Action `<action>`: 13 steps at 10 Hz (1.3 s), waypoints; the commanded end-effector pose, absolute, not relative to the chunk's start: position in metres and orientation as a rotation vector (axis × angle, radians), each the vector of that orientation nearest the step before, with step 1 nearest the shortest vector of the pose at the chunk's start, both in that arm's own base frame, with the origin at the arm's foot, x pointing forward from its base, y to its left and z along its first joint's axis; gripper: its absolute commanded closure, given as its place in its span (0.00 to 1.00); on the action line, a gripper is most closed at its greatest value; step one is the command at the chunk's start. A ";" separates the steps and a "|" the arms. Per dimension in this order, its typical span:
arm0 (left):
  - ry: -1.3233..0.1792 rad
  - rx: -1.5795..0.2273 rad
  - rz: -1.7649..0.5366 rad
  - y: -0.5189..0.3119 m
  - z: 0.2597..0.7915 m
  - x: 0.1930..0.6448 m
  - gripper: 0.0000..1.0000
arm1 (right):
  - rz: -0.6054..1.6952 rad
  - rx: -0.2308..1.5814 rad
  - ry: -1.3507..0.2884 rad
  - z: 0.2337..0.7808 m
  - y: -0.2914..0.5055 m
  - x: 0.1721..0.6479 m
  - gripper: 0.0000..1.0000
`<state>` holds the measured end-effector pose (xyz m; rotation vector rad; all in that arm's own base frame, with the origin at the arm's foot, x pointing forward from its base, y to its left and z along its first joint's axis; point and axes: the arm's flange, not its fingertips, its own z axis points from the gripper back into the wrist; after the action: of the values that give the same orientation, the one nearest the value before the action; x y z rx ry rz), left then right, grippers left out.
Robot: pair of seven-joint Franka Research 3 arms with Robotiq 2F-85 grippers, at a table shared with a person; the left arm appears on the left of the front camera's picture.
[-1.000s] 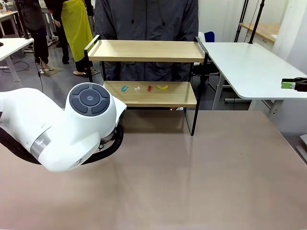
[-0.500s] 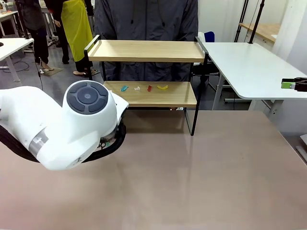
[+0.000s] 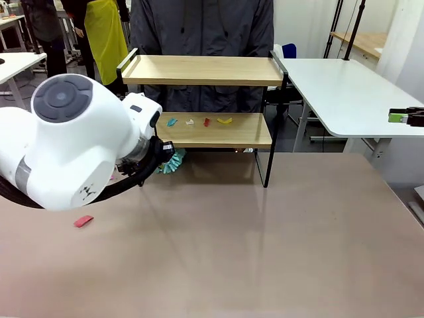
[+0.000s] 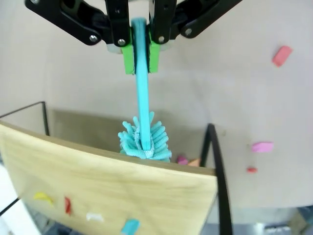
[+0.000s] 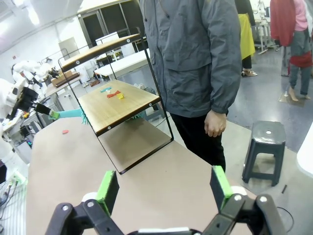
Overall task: Clean the shelf.
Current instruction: Clean the specific section of the Shelf indicated by the human with the Duster.
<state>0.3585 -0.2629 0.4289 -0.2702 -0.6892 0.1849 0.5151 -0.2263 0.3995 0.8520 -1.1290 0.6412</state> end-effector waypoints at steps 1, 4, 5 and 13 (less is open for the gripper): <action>-0.652 -0.376 0.038 -0.189 0.413 0.297 0.86 | 0.642 0.846 -1.132 0.402 -0.224 0.515 0.00; -0.592 -0.426 -0.169 -0.156 0.425 0.282 0.86 | 0.642 0.846 -1.132 0.402 -0.224 0.515 0.00; -0.585 -0.426 -0.226 -0.142 0.430 0.277 0.86 | 0.642 0.846 -1.132 0.402 -0.224 0.515 0.00; -0.462 -0.458 -0.515 -0.087 0.518 0.341 0.86 | 0.642 0.846 -1.132 0.402 -0.224 0.515 0.00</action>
<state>0.3312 -0.0551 0.5275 -0.4675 -0.4721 -0.5268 0.5151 -0.2262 0.3993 0.8522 -1.1288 0.6412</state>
